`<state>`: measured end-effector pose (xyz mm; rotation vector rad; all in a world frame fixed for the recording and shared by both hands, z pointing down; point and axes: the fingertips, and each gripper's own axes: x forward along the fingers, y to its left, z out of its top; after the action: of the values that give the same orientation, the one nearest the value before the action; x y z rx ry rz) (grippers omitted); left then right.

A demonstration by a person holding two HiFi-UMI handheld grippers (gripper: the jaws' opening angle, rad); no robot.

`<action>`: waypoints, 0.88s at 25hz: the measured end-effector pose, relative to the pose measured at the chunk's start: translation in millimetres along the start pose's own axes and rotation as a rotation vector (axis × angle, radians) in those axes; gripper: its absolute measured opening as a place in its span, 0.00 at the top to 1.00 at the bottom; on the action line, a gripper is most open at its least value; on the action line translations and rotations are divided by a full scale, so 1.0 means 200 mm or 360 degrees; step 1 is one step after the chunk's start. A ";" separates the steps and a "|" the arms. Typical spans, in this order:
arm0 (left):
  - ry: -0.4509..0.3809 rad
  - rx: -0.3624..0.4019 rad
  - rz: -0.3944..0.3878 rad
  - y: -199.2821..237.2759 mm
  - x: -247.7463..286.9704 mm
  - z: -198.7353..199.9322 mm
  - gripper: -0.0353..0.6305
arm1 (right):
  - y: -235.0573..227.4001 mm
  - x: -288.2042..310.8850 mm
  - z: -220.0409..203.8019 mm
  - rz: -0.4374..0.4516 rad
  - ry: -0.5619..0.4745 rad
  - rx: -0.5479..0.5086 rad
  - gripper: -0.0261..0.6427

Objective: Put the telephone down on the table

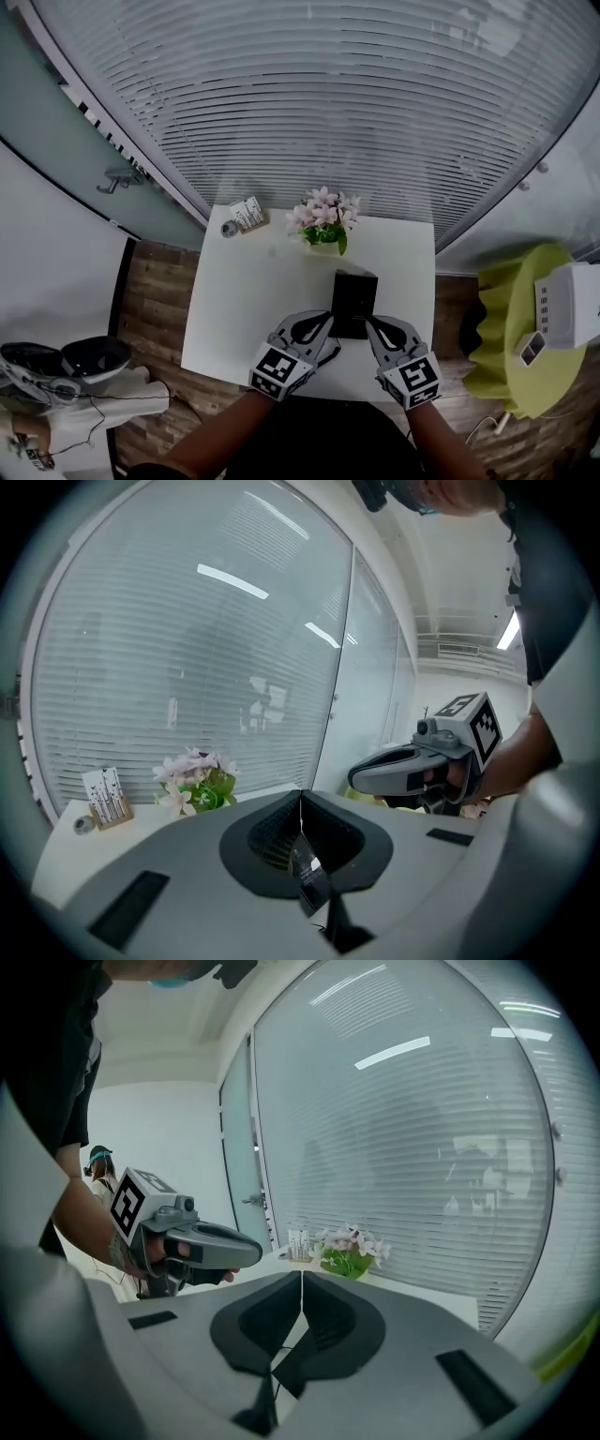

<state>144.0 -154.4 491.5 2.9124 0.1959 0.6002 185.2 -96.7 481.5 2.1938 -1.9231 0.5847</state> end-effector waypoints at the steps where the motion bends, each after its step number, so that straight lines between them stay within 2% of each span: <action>1: 0.0011 -0.0021 -0.0009 0.02 0.02 -0.02 0.93 | -0.01 0.03 -0.01 -0.0006 0.0010 0.0009 0.93; 7: 0.0088 -0.0159 -0.0093 0.11 0.12 -0.17 0.93 | -0.03 0.13 -0.10 -0.0057 0.0073 0.0069 0.93; 17: 0.0221 -0.0199 -0.0158 0.20 0.29 -0.39 0.93 | -0.10 0.24 -0.27 -0.0138 0.0165 0.0162 0.93; 22: 0.0330 -0.0351 -0.0221 0.23 0.37 -0.56 0.91 | -0.10 0.27 -0.32 -0.0152 0.0198 0.0172 0.93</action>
<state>170.3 -172.7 629.7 2.5989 0.3319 0.8414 199.2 -120.0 563.3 2.2405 -1.7533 0.8059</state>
